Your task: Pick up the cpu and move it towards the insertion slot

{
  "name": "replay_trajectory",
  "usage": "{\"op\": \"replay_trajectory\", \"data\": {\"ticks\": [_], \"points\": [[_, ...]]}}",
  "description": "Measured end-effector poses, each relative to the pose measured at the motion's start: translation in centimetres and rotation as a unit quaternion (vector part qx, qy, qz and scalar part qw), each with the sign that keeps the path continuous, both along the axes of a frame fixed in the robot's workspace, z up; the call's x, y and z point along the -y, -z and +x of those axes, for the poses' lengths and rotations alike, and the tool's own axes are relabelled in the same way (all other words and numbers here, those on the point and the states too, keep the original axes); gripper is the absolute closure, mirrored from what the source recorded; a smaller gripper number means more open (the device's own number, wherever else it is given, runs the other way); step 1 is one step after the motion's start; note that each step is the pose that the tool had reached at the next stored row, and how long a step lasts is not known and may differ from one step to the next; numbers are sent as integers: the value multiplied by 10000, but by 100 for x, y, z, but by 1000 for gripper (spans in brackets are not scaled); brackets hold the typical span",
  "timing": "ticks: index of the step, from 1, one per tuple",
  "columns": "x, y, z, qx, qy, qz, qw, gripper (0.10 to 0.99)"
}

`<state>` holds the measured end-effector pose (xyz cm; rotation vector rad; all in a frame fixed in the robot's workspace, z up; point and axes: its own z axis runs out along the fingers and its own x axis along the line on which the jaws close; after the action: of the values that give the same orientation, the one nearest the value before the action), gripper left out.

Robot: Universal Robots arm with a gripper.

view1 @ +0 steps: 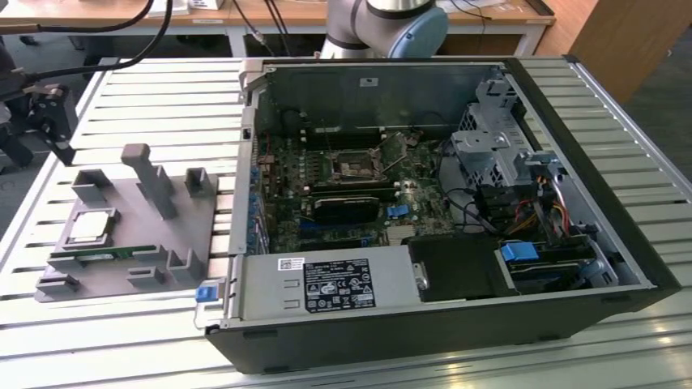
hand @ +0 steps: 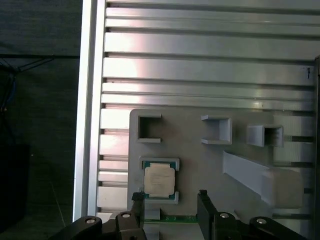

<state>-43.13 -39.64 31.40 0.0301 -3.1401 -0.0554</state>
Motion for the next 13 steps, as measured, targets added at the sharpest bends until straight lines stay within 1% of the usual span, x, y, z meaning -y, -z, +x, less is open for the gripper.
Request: {"op": "replay_trajectory", "data": {"ticks": [6, 10, 11, 12, 13], "points": [[1, 46, -15, 0, 0, 0, 10000, 545], [1, 62, -16, -1, 0, -3, 10000, 545], [2, 65, -16, -1, 0, -4, 10000, 533], [2, 68, -17, -1, 0, -4, 10000, 478], [2, 71, -17, 0, 1, -3, 10000, 478]]}}
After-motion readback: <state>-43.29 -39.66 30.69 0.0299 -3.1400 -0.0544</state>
